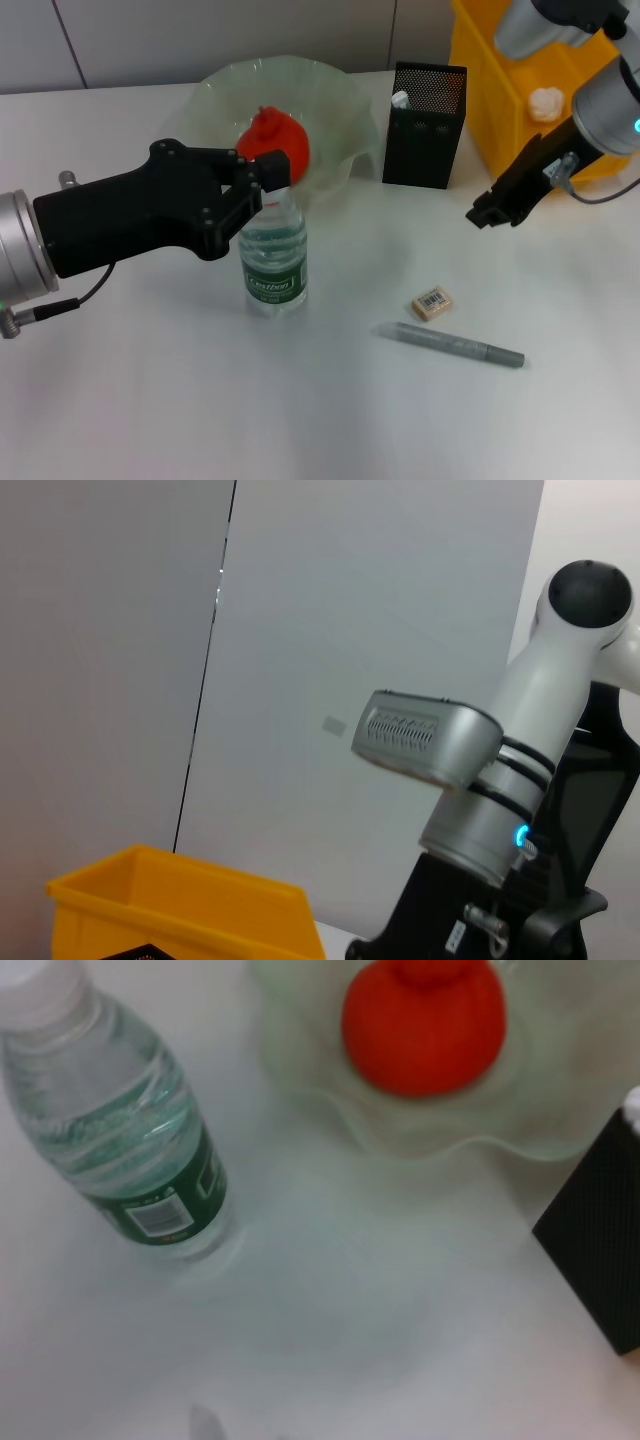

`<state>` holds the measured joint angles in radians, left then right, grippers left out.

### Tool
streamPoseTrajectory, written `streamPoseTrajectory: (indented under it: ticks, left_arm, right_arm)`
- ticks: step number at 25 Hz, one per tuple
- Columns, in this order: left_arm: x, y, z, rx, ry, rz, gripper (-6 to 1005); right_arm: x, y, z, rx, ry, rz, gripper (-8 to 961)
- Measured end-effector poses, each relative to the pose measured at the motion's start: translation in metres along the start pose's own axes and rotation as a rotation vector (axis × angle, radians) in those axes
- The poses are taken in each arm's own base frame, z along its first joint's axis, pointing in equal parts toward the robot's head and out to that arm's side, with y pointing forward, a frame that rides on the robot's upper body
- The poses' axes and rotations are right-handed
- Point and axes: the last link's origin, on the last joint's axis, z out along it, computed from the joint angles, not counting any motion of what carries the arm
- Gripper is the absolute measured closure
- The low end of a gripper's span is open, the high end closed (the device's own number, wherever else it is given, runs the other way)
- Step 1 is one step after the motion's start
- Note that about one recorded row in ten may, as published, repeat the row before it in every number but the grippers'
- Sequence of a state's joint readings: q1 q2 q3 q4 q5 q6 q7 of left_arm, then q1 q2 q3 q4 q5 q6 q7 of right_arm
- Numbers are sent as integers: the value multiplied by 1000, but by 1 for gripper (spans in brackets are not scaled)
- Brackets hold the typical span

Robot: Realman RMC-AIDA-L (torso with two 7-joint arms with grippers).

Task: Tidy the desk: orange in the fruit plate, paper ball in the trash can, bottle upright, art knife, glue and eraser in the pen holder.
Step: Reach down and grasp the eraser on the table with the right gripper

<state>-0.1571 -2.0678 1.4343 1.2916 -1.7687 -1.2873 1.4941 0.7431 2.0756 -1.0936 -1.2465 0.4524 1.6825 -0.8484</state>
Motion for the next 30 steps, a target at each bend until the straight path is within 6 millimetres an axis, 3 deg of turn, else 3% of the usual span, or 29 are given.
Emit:
streamPoseTrajectory:
  ticks: [4,10,20,25,30]
  left_arm:
    - [0,0,-1,1,0,-1,1000]
    - [-1,1,-1,-2,-1,-2,1000]
    - [-4,5,-5,-18,-3,-11,1000]
    - [-3,4,-9,-16,2,-13,1000]
    - [-3,2,-11,-16,4,-17,1000]
  right_arm:
    - [5,2,12,-41,30,15,827]
    - [5,8,26,-120,23,14,819]
    - [-2,12,32,-155,19,30,784]
    - [-6,13,35,-170,-10,98,566]
    - [-5,9,35,-183,-53,200,463]
